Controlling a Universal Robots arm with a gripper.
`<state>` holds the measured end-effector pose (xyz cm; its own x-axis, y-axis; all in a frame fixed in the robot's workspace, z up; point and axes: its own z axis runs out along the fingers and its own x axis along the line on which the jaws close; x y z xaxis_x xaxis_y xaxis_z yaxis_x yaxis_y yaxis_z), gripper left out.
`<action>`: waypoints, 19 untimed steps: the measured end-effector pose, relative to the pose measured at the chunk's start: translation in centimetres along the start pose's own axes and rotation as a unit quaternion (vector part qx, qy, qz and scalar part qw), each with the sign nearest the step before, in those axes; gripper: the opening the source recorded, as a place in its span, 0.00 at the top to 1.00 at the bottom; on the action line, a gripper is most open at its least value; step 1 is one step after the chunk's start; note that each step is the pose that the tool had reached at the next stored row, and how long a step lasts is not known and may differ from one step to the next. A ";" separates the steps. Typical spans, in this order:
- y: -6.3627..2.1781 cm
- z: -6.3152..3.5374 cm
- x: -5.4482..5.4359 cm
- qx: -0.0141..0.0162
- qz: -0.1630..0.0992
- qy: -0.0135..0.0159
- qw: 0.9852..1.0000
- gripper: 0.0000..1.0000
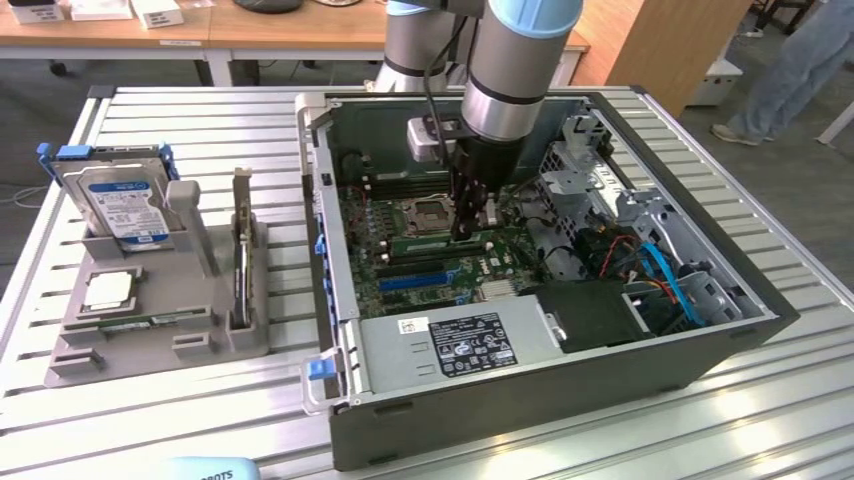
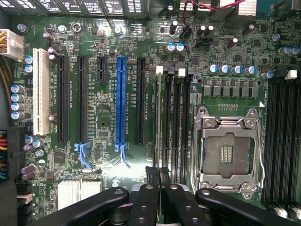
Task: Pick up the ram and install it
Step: 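Insert the ram into the slot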
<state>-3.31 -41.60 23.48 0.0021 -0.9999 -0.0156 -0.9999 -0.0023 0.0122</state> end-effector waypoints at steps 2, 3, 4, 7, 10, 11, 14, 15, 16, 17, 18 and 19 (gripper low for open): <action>0.00 0.01 0.0 0.000 0.000 0.000 1.000 0.88; 0.00 0.02 0.0 0.000 0.000 0.000 1.000 0.88; 0.00 0.04 0.0 0.000 0.000 0.000 1.000 0.88; 0.00 0.11 0.0 0.000 0.000 0.000 1.000 0.88; 0.00 0.13 0.0 0.000 0.000 0.000 1.000 0.88; 0.00 0.14 0.0 0.000 0.000 0.000 1.000 0.88; 0.00 0.15 0.0 0.000 0.000 0.000 1.000 0.88; 0.00 0.15 0.0 0.000 0.000 0.000 1.000 0.88; 0.00 0.22 0.0 0.000 0.001 0.000 1.000 0.88; 0.00 0.24 0.0 0.000 0.002 0.000 1.000 0.88; 0.00 0.24 0.0 0.000 0.002 0.000 1.000 0.88; 0.00 0.24 0.0 0.000 0.002 0.000 1.000 0.88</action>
<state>-3.30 -41.60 23.24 -0.0019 -0.9999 -0.0157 -0.9999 0.0017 0.0121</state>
